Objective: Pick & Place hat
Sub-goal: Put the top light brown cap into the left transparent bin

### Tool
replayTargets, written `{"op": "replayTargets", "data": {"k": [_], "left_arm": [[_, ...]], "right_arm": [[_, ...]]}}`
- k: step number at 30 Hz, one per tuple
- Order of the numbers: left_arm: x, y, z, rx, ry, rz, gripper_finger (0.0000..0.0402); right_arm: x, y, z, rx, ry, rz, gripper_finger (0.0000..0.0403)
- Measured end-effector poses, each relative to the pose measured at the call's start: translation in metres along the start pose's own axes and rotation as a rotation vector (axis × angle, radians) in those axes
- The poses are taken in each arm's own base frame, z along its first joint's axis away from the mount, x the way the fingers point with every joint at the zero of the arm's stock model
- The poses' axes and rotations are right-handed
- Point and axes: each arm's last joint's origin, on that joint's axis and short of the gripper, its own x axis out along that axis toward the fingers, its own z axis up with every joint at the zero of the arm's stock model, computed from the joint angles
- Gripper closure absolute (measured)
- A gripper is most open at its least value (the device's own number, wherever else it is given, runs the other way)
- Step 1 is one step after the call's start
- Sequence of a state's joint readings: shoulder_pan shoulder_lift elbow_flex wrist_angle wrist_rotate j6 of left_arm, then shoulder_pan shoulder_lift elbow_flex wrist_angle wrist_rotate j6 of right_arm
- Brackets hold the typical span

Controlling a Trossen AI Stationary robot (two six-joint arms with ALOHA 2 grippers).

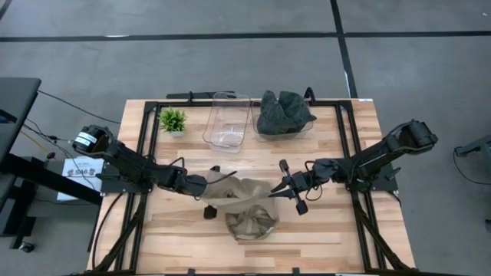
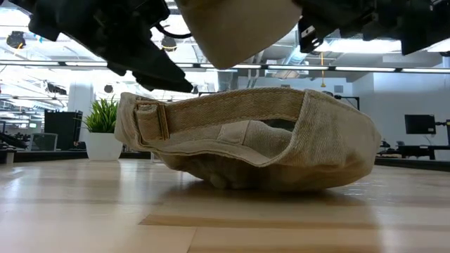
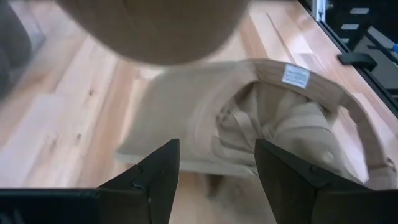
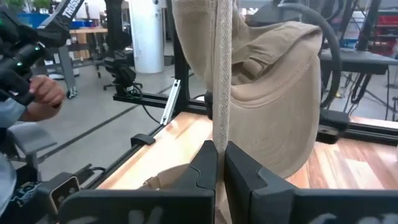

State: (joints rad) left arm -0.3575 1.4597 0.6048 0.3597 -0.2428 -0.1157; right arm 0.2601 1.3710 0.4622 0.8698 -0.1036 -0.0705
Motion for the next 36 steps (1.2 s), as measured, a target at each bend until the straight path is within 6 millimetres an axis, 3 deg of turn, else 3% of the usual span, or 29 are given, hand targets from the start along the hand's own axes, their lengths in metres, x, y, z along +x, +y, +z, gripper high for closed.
{"op": "replayTargets", "data": {"k": [5,10,16,23,27,31,36], "left_arm": [[-0.003,-0.008,-0.003,-0.003,0.027,-0.025,0.0196],[-0.018,-0.008,0.011,-0.016,-0.036,-0.043,0.0196],[-0.060,-0.001,0.044,-0.062,-0.233,-0.074,0.0196],[-0.114,0.011,0.075,-0.046,-0.510,-0.088,0.0196],[-0.135,0.015,0.084,-0.015,-0.622,-0.078,0.0196],[-0.143,0.018,0.087,0.019,-0.668,-0.065,0.0196],[-0.134,0.020,0.088,0.046,-0.667,-0.043,0.0196]], "right_arm": [[-0.013,0.009,0.014,-0.033,0.030,-0.039,0.0402],[-0.030,0.022,0.021,-0.066,0.022,-0.100,0.0402],[-0.049,0.026,0.013,-0.020,0.016,-0.158,0.0402],[-0.051,0.023,0.007,0.010,0.040,-0.185,0.0402],[-0.048,0.023,0.004,0.009,0.053,-0.187,0.0402],[-0.046,0.023,0.002,0.018,0.051,-0.186,0.0402],[-0.045,0.019,0.000,0.036,0.059,-0.208,0.0402]]}}
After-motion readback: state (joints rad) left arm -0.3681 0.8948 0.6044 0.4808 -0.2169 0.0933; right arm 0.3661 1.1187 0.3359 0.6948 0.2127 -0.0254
